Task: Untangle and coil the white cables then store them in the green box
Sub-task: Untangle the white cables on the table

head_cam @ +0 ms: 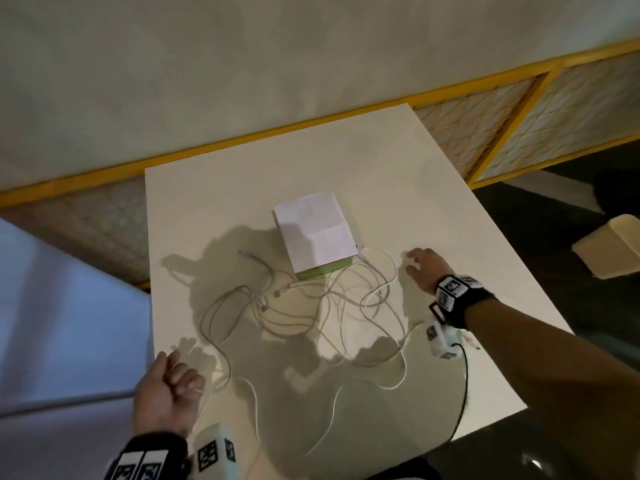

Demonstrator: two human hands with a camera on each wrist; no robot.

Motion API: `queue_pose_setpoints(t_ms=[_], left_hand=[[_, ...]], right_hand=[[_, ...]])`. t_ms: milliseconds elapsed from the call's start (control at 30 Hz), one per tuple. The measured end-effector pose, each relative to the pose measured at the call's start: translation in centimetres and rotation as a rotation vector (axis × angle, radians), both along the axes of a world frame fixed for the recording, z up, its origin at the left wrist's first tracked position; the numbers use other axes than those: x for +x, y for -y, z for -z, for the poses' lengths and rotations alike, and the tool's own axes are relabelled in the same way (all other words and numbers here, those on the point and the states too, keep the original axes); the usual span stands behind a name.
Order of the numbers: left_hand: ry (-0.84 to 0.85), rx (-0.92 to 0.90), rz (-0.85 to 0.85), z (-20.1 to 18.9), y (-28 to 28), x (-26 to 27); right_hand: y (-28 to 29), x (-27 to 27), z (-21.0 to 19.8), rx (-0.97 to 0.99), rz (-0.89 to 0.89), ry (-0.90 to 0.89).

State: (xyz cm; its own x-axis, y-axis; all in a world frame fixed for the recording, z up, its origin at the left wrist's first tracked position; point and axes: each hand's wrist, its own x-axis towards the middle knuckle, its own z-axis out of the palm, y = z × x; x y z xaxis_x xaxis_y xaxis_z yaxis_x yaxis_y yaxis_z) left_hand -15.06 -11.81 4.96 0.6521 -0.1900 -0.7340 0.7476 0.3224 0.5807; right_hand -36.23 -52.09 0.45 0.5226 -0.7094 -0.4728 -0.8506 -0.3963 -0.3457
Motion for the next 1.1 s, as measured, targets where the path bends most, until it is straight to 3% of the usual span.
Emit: queue_pose_setpoints(t_ms=[133,200,300,433,600,767,900,1000,1100], left_hand=[[0.018,-0.043,-0.001,-0.3,1.1,-0.3],[0.027,-0.079,0.003,-0.5,1.5,-0.4],[0.023,-0.103,0.013,-0.6,1.8,-0.8],[-0.001,-0.088,0.004,-0.4,1.7,-1.4],[-0.071,-0.061,0.023,0.0,1.1,-0.9],[-0.058,-0.04,0.174,0.3,0.1,1.1],[0.049,-0.028,0.402,-1.0,-0.8,2.1],[0.137,-0.084,0.543,-2.4,-1.6,2.3],[0.178,-0.163,0.673,-3.5,-2.4,2.6]], right_hand=[[-1.1,6.0,0.2,-0.036,-0.026,-0.087],[-1.7,6.8,0.5,-0.032,0.06,-0.137],[-2.1,6.7,0.9,0.014,0.231,-0.077],[-1.5,4.8,0.4,0.137,0.551,0.178],[-4.1,2.7,-3.1,0.7,0.89,0.794],[-10.9,3.8,-8.0,0.913,0.775,0.969],[-19.2,6.9,-10.0,0.779,0.475,0.891],[-25.9,9.3,-9.9,0.64,0.204,0.781],[-31.4,11.5,-9.3,0.519,0.051,0.727]])
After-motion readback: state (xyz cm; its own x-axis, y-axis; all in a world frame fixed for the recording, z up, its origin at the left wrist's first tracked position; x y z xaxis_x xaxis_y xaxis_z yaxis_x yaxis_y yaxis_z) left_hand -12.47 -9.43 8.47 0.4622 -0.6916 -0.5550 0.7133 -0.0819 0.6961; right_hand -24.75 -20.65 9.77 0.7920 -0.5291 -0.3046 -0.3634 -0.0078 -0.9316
